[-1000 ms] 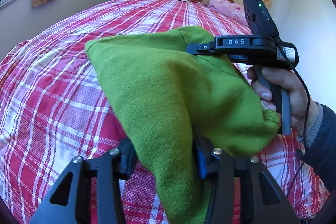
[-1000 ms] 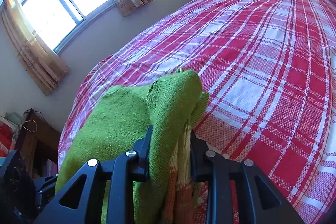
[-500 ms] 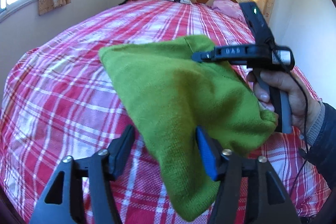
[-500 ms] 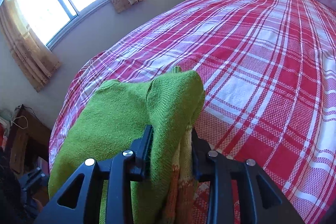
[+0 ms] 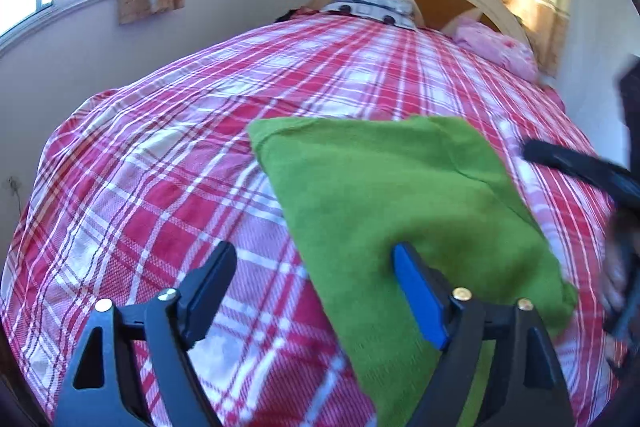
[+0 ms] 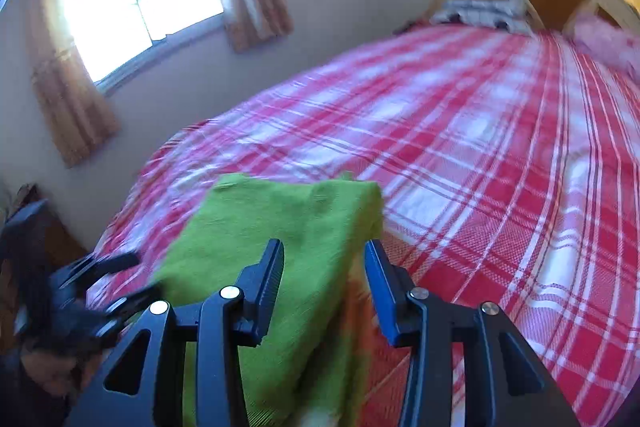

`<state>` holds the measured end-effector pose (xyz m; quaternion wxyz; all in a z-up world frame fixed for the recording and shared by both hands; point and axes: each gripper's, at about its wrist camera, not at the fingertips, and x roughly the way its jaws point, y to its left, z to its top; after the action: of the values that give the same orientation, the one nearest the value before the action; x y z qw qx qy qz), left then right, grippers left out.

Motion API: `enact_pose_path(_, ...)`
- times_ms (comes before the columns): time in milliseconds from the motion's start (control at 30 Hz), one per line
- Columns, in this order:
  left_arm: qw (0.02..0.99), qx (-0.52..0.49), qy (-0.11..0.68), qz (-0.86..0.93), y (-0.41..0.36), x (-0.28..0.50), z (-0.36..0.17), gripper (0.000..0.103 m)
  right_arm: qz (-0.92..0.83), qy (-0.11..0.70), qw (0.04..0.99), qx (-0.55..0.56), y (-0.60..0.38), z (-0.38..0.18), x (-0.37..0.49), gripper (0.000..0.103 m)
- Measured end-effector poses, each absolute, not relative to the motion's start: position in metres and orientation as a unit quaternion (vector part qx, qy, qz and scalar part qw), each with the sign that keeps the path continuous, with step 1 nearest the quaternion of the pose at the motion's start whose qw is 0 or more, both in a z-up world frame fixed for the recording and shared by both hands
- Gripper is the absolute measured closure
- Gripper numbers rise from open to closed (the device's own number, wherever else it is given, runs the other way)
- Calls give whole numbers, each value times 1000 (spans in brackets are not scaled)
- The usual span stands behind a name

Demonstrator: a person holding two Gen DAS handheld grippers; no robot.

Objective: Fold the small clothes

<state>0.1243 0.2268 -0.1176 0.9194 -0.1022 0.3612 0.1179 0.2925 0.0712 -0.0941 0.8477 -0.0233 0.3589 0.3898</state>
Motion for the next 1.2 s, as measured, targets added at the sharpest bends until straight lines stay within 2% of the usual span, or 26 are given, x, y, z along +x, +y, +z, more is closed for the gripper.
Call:
enact_pose_path(100,914,-93,374,126,228,134,-128,12,455,372,808,-40,80,-98,257,60)
enact_pose_path(200,910,-71,382,142,227,138,-136,2,423,421,796,-98,95,-130,248,60)
enact_pose_path(367,913,-84,375,139,226,120,-125,2,392,424,812,-83,85,-136,240,59)
enact_pose_path(567,929,-90,337,128,215,73,-90,2,344,344,870,-82,60,-87,191,44)
enact_pose_path(733,945,-74,300,104,198,45,-58,2,283,272,918,-63,33,-53,140,35)
enact_pose_path(833,953,-80,277,89,194,31,-43,0,259,252,931,-56,22,-40,115,27)
enact_pose_path(1200,963,-83,249,57,180,15,-22,0,249,225,940,-56,15,-14,86,26)
